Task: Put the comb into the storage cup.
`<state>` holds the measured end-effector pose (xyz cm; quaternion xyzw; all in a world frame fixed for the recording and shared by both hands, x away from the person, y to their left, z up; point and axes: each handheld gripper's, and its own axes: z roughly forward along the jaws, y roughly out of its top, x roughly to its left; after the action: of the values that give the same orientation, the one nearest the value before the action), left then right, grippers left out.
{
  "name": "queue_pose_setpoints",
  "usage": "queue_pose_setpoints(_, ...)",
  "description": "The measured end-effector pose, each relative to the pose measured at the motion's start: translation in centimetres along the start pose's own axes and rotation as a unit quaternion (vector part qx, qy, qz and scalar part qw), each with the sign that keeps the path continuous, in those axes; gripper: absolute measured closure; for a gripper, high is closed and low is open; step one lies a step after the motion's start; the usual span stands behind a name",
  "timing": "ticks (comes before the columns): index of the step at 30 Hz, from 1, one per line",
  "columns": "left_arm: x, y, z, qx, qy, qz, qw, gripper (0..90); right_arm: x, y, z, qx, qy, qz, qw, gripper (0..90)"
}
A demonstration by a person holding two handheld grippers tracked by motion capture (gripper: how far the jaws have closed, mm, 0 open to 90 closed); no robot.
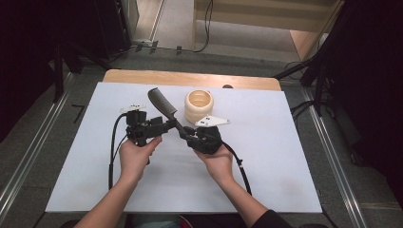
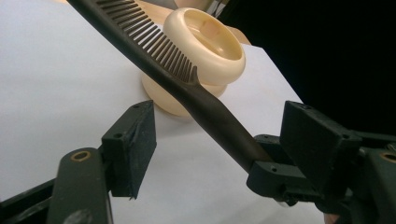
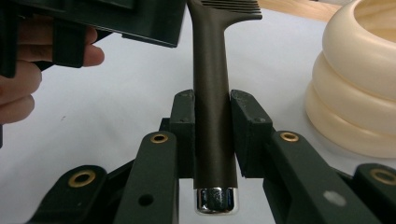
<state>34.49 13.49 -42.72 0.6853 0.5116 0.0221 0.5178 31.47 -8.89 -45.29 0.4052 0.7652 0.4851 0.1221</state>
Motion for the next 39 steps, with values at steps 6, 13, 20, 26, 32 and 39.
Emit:
queue_pose_setpoints(6, 0.1, 0.1, 0.5, -0.007, 0.001, -0.015, 0.9999, 31.2, 0.2, 0.0, 0.4, -0.006, 0.003, 0.005, 1.0, 70.2)
queue_pose_setpoints(13, 0.0, -0.1, 1.2, -0.005, 0.004, -0.023, 0.9997, 36.3, 0.5, 0.0, 0.8, -0.012, 0.006, 0.009, 0.9999, 70.2)
queue_pose_setpoints(20, -0.1, -0.2, 1.3, -0.012, 0.006, -0.033, 0.9994, 42.9, 0.8, 0.0, 0.8, -0.021, 0.005, 0.013, 0.9997, 70.2)
queue_pose_setpoints(26, 0.3, -0.3, 1.3, -0.02, 0.009, -0.051, 0.9985, 49.1, 1.0, 0.0, 0.9, -0.025, 0.006, 0.014, 0.9996, 70.2)
queue_pose_setpoints(32, 0.8, -0.3, 1.2, -0.018, 0.004, -0.076, 0.9969, 55.2, 1.3, 0.0, 1.1, -0.026, 0.008, 0.011, 0.9996, 70.2)
queue_pose_setpoints(39, 1.2, -0.3, 1.2, -0.011, 0.0, -0.09, 0.9959, 60.4, 1.4, -0.1, 1.3, -0.026, 0.008, 0.008, 0.9996, 70.2)
